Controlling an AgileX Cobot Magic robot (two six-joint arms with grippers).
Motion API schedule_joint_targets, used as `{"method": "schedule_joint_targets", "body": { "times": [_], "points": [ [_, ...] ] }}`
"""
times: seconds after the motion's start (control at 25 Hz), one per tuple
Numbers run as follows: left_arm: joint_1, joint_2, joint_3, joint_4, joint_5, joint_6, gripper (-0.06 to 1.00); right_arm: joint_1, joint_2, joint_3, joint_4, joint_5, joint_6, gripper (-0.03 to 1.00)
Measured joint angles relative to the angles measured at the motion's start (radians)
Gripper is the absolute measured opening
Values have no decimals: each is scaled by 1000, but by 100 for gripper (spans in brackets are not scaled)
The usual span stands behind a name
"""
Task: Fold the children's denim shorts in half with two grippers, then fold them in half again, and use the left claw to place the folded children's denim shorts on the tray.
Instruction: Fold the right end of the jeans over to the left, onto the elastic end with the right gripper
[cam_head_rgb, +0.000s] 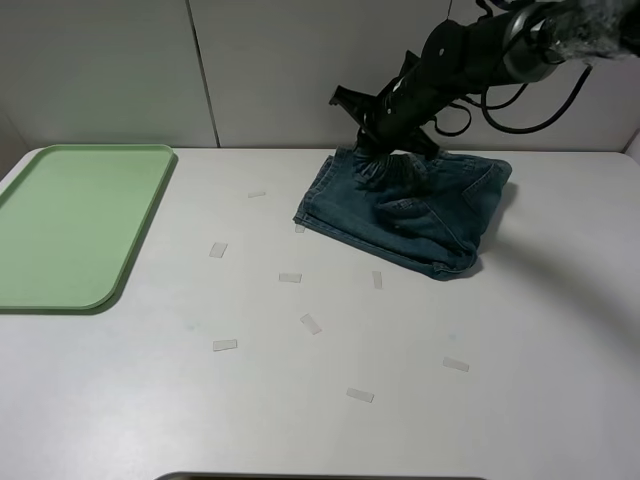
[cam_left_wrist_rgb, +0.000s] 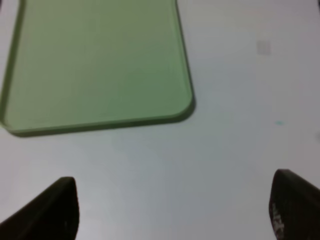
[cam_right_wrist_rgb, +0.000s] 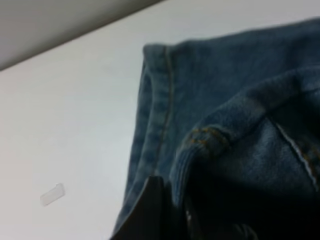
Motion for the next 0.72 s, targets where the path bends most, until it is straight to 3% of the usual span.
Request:
{"method": "schedule_joint_targets", "body": {
  "times": [0.2, 0.36, 0.48, 0.56, 0.72],
  "points": [
    [0, 0, 0, 6, 0, 0, 76, 33, 12, 0, 26, -60, -60, 5],
    [0, 0, 0, 7, 3, 0, 76, 57, 12, -1, 32, -129, -131, 29],
    [0, 0, 0, 7, 3, 0, 76, 74, 12, -2, 35, -169, -172, 58],
    [0, 0, 0, 7, 3, 0, 76, 76, 12, -2, 38, -191, -175, 65],
    [0, 0, 0, 7, 3, 1, 76, 76, 12, -2, 41, -188, -178, 69]
  ]
}}
